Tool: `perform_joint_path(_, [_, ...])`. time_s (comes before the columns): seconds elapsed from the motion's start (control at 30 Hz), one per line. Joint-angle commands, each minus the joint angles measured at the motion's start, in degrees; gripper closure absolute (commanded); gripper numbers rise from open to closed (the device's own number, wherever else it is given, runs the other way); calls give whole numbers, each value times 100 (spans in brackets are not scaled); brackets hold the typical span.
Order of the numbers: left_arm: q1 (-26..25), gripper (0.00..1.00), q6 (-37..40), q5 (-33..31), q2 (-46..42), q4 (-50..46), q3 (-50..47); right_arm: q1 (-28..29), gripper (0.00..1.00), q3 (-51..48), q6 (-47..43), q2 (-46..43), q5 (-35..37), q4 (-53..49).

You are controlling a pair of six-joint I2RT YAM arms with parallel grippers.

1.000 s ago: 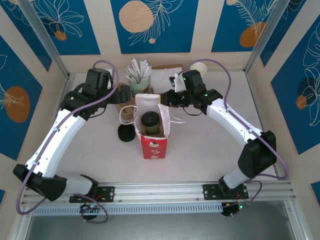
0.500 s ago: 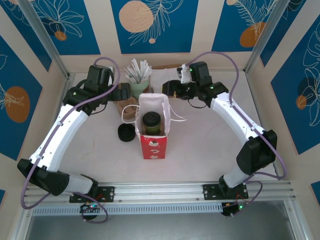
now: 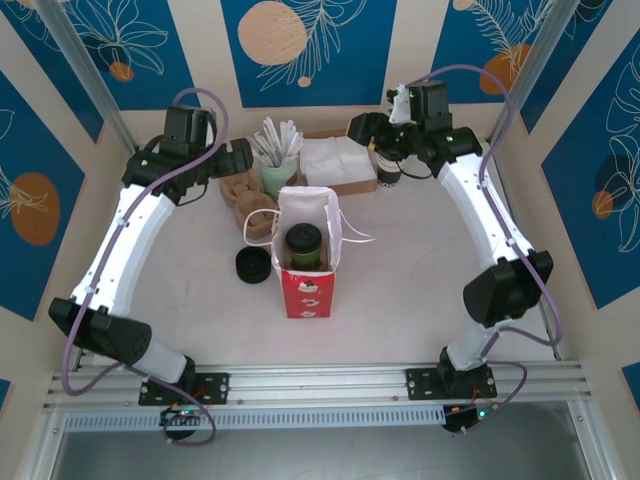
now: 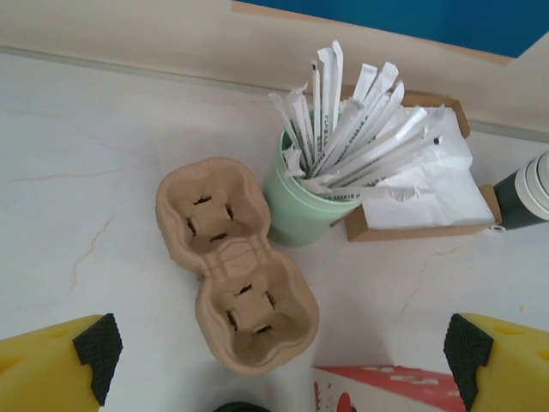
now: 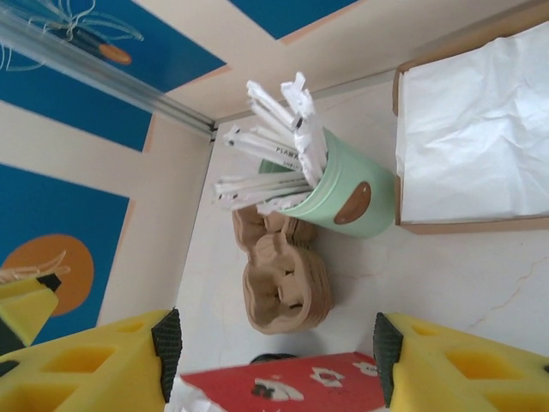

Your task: Pack the takeout coffee

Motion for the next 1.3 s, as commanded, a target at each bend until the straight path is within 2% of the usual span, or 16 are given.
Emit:
perform_joint_path(0.0, [236,4,-276,347,352,-21,452,-76,39,668,441,540,-233,-744])
perform_joint_path(0.13, [365,8,-398,541,852,-25,896,-14,40,1372,401,1059,-414,-1037])
perform_joint_path(0.27, [387,11,-274,628,1382,-71,1463,37,41,1523,388,1233,-485,-998])
perform_joint_path(0.4, [396,20,-242,753,1830,15,1897,53,42,1455,340,1247,-468,-968])
perform_joint_path(0.5, [396,25,-401,784,2176,43,2230,66,47,1441,197,1252,-428,-1048])
perform_joint_path(0.93, [241,40,-587,894,3499,-202,3524,-13,47,1157,-279,994,-476,-1434])
perform_joint_path(1.27, [-40,50,-613,780,4079,-238,3980,-194,47,610,-592,555,-544,-1301])
